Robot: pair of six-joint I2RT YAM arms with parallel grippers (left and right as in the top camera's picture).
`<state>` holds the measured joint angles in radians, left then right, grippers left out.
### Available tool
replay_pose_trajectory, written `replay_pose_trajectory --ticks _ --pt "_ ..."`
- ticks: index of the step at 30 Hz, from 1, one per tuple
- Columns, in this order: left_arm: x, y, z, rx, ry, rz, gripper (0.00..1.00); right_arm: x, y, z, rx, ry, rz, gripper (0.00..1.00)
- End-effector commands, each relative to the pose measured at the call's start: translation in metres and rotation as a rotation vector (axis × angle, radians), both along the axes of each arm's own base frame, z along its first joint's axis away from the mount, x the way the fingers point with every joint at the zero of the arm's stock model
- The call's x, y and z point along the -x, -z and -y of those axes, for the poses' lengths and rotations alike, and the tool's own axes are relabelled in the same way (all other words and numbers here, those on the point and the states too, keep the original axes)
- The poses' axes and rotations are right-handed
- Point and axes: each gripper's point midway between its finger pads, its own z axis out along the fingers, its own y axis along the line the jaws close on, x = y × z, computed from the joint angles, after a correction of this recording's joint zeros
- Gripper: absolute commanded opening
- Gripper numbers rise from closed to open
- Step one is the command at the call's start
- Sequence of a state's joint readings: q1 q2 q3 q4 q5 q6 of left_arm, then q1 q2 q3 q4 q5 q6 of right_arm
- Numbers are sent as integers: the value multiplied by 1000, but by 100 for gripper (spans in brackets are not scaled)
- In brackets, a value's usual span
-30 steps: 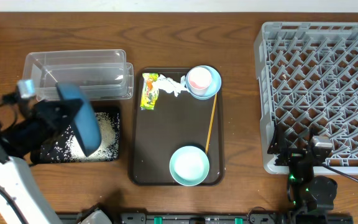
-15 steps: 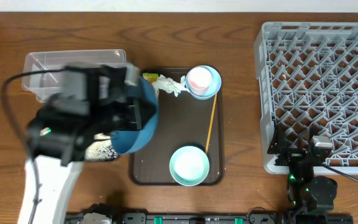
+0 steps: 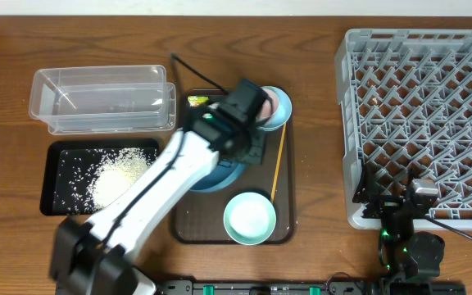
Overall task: Sort waste into correct bins and load items into the dishwasher rack
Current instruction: 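Carry the empty blue bowl back and set it on the brown tray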
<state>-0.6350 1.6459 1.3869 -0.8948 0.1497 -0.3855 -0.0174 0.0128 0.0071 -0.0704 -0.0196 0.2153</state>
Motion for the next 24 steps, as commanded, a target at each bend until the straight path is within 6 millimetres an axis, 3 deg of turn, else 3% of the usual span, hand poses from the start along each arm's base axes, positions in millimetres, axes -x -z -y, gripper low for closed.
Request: replay_pose_trajectory --ticks 1,9,18,24 --pt "-2 17 3 -49 -52 -25 6 0 0 -1 14 -5 1 99" --pt "3 46 12 -93 -32 -80 7 0 0 -1 14 -5 1 99" --pt "16 47 23 -24 -63 -171 11 0 0 -1 14 -5 1 99" --pt "24 48 16 -49 -100 -211 11 0 0 -1 14 -5 1 99"
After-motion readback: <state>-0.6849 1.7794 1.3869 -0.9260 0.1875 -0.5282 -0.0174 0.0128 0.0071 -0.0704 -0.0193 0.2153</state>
